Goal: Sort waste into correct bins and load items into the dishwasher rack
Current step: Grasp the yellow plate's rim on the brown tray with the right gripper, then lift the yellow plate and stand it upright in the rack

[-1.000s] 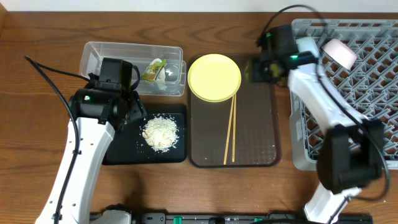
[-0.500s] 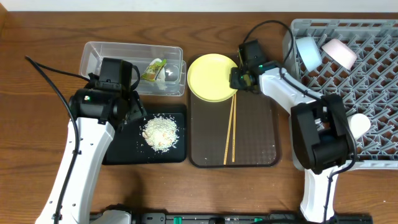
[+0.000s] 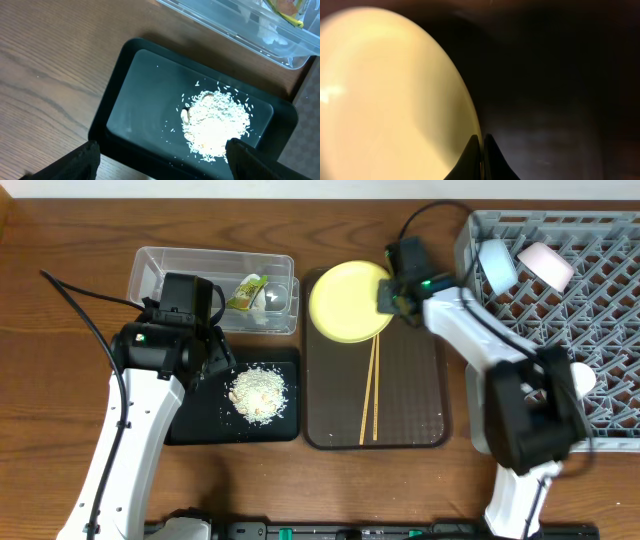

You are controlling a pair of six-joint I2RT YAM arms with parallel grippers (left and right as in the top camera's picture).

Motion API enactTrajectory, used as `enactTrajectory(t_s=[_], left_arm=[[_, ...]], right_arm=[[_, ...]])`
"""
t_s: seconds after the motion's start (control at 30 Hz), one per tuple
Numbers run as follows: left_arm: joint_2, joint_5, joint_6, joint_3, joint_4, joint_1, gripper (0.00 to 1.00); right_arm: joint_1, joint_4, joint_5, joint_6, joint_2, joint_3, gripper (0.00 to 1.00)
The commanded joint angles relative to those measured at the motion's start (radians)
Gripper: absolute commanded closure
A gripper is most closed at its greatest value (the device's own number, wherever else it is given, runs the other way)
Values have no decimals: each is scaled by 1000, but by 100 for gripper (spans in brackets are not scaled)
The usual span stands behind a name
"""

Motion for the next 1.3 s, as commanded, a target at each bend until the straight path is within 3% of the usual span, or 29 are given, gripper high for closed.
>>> enactTrajectory(t_s=[0.0,0.27,0.5,0.8,1.1,1.27], left_arm=[[6,-16,-5,-4,0,4,18],[6,-16,-5,-4,0,4,18],[6,-16,-5,-4,0,4,17],[6,-16,-5,-4,0,4,18],[6,-16,-5,-4,-3,4,18],[6,-16,-5,-4,-3,4,18]], right_arm=[[-48,-24,189,-129,-189,5,99],[-160,-101,532,-456,-438,5,99],[-263,-162,831,-721,-535,5,99],[-352,-341,811,-618,-507,-29,99],[-359,-243,756,-603,-435,-123,99],[-354,-187,720,-478,-401,-129,96]])
